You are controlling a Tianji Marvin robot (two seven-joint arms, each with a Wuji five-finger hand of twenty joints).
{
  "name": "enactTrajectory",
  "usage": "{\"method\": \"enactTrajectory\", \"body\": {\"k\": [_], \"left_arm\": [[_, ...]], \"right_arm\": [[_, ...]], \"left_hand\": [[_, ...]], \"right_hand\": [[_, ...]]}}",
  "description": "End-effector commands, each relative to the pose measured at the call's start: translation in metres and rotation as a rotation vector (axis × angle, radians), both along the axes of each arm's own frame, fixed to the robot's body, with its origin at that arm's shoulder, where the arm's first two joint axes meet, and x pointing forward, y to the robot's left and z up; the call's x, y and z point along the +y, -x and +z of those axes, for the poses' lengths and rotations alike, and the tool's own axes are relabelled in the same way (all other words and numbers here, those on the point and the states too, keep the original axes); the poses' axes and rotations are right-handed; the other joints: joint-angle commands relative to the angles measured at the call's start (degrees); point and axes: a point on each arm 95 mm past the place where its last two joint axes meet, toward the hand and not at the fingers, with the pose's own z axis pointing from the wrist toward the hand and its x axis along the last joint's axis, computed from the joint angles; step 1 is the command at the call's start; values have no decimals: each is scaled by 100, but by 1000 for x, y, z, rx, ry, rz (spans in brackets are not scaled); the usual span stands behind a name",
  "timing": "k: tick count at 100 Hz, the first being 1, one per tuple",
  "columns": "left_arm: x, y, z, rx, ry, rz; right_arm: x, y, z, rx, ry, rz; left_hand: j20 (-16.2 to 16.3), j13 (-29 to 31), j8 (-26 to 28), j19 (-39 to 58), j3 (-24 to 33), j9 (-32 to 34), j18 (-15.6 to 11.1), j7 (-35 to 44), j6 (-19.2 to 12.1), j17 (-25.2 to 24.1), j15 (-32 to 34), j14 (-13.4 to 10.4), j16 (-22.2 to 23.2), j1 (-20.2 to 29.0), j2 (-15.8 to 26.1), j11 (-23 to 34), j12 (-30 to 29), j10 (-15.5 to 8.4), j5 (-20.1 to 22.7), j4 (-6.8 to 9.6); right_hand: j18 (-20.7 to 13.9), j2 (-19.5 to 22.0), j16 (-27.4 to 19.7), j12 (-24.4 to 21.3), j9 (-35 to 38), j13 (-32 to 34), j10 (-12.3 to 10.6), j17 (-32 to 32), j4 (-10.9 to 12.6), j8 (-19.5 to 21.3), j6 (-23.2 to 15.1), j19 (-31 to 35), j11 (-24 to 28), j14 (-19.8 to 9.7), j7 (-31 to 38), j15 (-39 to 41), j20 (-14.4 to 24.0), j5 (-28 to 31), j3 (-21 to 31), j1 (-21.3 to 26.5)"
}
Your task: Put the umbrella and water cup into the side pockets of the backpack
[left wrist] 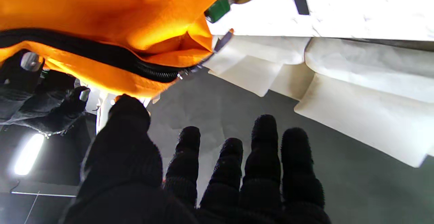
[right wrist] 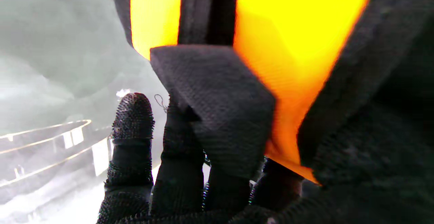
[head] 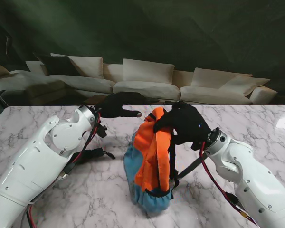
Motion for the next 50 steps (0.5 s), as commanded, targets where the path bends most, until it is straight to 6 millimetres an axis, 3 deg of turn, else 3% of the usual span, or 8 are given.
{"method": "enactTrajectory", "body": {"k": [1,16,27,50], "left_arm": [[9,-1,2,-2,-13,15],[22,1,7,-14,-8,40],[25,7,9,-24,10,46],[13,24,15,-53,63,-3]], "right_arm": [[4,2,8,-22,-16,-34],[-4,0,22,-46,-10,-178],[-12,2,33,-78,7,-271],[-22,11,51,-183,135,-416]], "left_hand": [[-27,-36,-3,-74,-6,167,83,9,28,-46,-47,71,-13,181,242,15,-50,-15,105,-12],[2,-28,43,-47,-68,295,106,55,65,-70,-25,95,3,225,503,50,-10,-13,189,-23],[32,-40,74,-17,-120,402,139,78,128,-94,-15,149,17,175,718,71,21,1,248,-37],[74,-49,89,24,-225,623,208,24,301,-117,-13,215,31,-110,991,73,77,72,250,-78]], "right_hand": [[201,699,359,683,1036,805,292,65,86,-14,752,152,2155,-419,633,874,154,389,-9,60],[341,621,448,723,1340,1041,455,151,265,-58,1266,346,2404,-209,650,1201,251,667,-11,151],[397,553,468,770,1517,1139,417,166,379,-72,1472,475,2615,-118,611,1394,295,855,16,112],[377,368,586,873,1831,1191,389,299,464,-165,1556,663,3033,-122,505,2152,302,1140,49,65]]}}
